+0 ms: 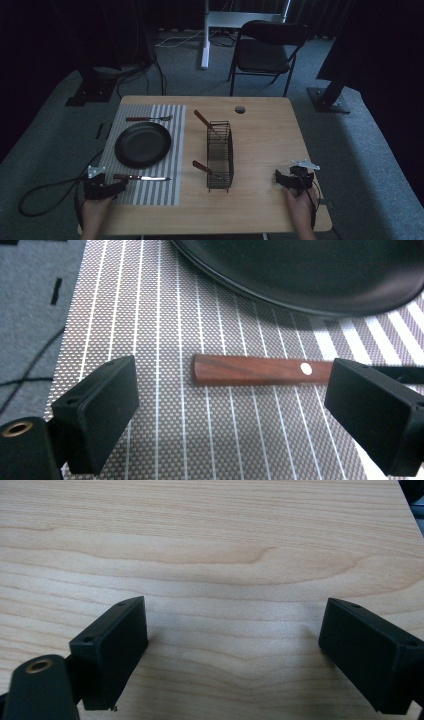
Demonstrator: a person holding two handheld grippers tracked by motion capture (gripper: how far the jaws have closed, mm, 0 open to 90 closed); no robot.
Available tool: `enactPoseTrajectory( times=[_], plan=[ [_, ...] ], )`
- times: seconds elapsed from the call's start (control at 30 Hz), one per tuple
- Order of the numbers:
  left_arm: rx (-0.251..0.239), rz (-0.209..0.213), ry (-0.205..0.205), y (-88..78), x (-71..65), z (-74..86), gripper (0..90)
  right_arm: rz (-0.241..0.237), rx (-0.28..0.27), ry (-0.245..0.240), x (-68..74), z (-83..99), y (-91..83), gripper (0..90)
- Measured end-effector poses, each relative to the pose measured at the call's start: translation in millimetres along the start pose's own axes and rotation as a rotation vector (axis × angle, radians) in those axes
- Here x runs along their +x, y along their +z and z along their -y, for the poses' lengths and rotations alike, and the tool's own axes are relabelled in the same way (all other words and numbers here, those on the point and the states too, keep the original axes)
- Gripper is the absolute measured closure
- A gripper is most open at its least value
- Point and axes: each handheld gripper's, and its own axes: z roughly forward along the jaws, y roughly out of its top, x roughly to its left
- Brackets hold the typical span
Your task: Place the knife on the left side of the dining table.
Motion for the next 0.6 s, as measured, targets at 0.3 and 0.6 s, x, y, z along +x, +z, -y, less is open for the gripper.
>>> enactPoseTrajectory(
  times=[0.3,0.6],
  plan=[
    [-0.009,-0.022,0.087,-6.7,-10.6,14.2,0.3,0.0,0.001,0.001,0.0,0.0,0.0,11.2],
    [-0.028,-0.068,0.094,-15.4,-8.3,26.2,0.3,0.0,0.0,0.001,0.0,0.0,0.0,11.2]
  ],
)
